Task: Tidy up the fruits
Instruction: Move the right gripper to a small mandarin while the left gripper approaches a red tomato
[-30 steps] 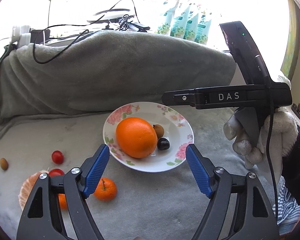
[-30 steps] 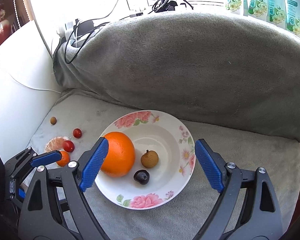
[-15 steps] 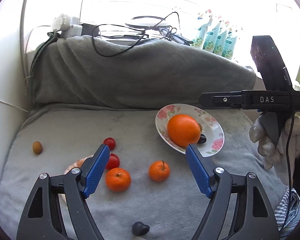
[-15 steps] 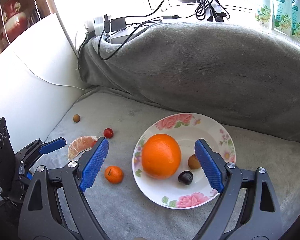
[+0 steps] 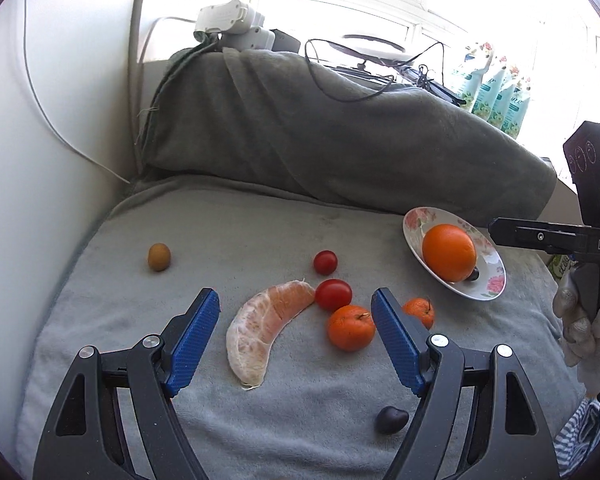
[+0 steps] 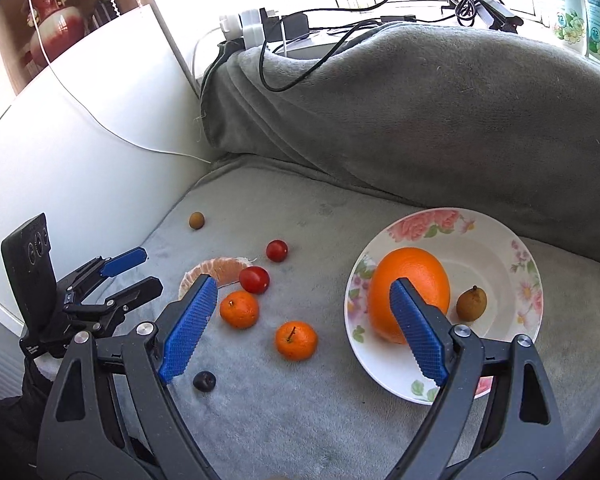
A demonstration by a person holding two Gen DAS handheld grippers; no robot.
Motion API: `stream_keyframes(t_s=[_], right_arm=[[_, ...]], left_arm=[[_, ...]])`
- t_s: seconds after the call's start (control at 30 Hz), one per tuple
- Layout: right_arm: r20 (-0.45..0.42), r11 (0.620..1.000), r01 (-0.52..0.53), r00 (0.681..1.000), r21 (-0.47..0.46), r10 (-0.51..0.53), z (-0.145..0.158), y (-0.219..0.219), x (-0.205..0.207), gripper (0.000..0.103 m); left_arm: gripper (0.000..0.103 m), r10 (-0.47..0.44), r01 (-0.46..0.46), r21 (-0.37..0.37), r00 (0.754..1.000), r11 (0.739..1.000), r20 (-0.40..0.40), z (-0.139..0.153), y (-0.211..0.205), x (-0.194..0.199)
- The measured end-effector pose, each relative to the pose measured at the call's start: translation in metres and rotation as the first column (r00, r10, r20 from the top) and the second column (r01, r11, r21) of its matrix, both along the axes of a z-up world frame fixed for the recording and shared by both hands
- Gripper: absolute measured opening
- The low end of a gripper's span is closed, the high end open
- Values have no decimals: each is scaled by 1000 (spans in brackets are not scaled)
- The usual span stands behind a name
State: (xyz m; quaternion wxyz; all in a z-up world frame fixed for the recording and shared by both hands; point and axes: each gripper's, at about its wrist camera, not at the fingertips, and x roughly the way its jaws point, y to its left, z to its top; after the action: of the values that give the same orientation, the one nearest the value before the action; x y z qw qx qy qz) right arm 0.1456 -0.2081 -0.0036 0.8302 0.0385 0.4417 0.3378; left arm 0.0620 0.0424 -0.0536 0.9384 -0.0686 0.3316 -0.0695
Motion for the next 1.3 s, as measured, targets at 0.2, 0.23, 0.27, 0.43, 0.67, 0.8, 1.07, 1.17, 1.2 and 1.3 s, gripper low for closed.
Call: stream_keyframes(t_s=[0.2,0.23,0.27,0.43,0.67,0.8,1.07,1.17,1.2,1.3], right_arm=[[17,1000,-7,1000,-24,7,-10,7,-19,90],[25,999,-11,1000,-33,12,-11,9,-22,90],[32,999,-14,999,-43,15,-12,11,-26,90],[53,996,-28,998,-84,32,-20,23,-38,85],[29,995,-33,999,-98,36,-36,33,-40,71],[20,992,-46,999,-118,49,-45,39,-40,66],[35,984,-57,997,-172,64,-56,50,-39,59],[41,981,-56,997,-184,64,-58,53,-38,58],[42,981,-55,997,-187,64,-59,53,-37,58],[39,978,-55,997,-201,64,-63,56,-34,55]], left_arm=[[73,-20,19,-32,999,999,-25,-7,3,12],[69,-29,28,-35,999,999,-33,-9,1,15],[67,-38,36,-41,998,999,-41,-10,0,18],[56,-79,74,-64,994,995,-79,-19,-12,33],[46,-102,96,-59,987,994,-121,-30,-26,55],[42,-111,106,-40,984,994,-142,-36,-33,65],[38,-117,115,-24,975,993,-189,-46,-41,76],[38,-110,109,-17,973,994,-205,-50,-42,79],[37,-110,109,-14,972,994,-206,-50,-42,79],[36,-109,110,-5,971,994,-212,-51,-43,79]])
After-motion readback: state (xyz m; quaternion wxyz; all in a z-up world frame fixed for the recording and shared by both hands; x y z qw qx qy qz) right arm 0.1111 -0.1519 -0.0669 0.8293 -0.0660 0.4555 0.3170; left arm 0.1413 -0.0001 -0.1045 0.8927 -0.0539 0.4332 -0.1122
